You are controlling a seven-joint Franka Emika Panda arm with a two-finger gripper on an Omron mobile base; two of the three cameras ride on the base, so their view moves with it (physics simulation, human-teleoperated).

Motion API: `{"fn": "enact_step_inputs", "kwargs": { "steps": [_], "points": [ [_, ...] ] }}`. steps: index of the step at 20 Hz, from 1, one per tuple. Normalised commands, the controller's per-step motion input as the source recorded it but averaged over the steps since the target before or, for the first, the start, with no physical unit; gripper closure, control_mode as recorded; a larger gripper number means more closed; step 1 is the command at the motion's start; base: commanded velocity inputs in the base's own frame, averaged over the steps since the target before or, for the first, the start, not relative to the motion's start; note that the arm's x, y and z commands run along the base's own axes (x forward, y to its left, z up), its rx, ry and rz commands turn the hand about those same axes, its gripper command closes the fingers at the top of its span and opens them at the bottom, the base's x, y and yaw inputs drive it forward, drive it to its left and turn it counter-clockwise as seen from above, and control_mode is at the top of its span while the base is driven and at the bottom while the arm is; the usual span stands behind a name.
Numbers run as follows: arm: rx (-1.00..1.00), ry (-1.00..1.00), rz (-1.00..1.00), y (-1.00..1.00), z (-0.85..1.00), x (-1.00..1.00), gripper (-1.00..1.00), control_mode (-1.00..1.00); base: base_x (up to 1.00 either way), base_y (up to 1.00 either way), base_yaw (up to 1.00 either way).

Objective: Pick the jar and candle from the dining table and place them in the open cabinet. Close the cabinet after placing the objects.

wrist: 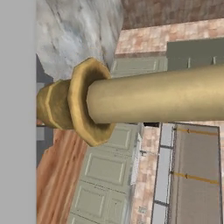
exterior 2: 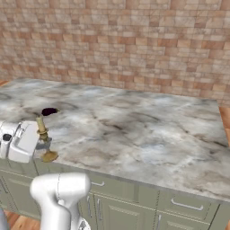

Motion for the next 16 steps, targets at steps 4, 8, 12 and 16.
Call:
{"fn": "enact_step_inputs", "kwargs": {
  "steps": [4,8,12,16],
  "points": [
    [-0.01,0.00,0.00,-0.08,0.16,-0.82,1.00,-1.00,0.00,0.00,0.00],
    [0.00,-0.08,-0.06,-0.22,0.00,-0.54,1.00,-1.00,0.00,0.00,0.00],
    [0.00,-0.11,-0.08,-0.31,0.00,-0.47,1.00,-1.00,0.00,0.00,0.00],
    [0.00,-0.10,-0.13,-0.28,0.00,-0.03,1.00,-1.00,0.00,0.00,0.00]
  ]
}}
